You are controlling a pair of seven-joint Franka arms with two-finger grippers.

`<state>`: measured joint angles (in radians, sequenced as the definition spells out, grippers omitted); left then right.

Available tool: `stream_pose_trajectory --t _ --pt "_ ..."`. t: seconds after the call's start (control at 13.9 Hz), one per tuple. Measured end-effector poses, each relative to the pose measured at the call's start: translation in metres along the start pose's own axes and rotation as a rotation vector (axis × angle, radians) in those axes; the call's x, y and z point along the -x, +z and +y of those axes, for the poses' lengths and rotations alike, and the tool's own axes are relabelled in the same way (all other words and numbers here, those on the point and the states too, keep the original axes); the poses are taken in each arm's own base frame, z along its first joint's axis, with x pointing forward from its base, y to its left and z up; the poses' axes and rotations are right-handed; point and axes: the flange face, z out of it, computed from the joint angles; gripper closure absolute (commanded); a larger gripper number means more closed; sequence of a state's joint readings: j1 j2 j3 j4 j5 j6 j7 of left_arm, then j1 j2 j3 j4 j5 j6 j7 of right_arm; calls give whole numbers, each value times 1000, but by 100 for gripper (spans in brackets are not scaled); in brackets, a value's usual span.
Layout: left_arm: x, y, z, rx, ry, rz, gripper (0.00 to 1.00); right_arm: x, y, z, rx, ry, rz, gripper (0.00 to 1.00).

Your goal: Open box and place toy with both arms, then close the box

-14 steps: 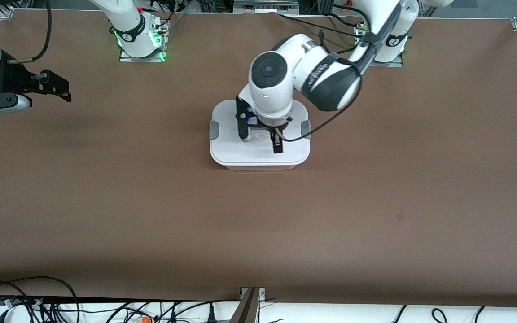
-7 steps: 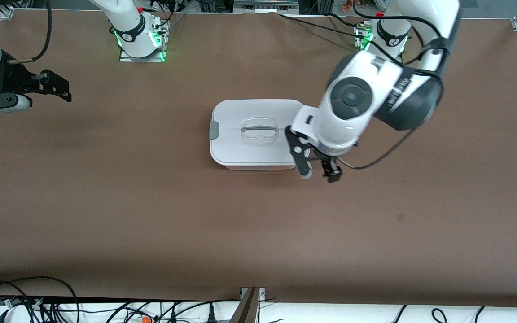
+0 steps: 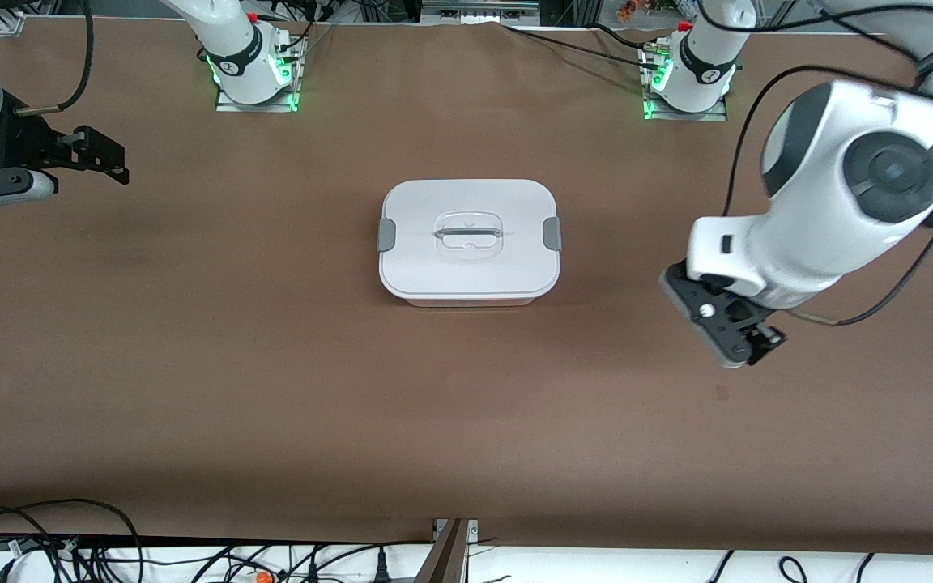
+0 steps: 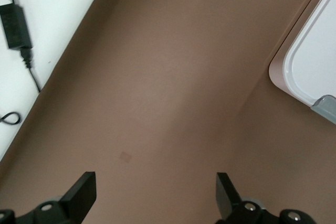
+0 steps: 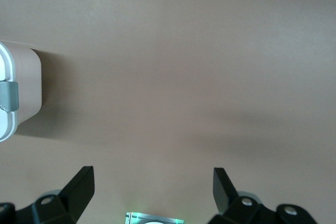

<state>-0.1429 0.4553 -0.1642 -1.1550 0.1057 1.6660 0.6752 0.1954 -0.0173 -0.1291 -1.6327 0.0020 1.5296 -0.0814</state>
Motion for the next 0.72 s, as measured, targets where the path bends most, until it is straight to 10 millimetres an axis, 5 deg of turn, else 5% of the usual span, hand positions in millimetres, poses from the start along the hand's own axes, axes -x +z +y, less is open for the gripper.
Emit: stream_pose_trajectory --t 0.22,0.43,0.72 --pt "58 -37 -32 -33 -131 5 0 0 0 0 0 0 0 0" --pt "118 -54 -58 -16 -371 -44 0 0 0 0 0 0 2 0" --pt "150 -64 -49 23 -698 -103 0 0 0 0 0 0 2 0"
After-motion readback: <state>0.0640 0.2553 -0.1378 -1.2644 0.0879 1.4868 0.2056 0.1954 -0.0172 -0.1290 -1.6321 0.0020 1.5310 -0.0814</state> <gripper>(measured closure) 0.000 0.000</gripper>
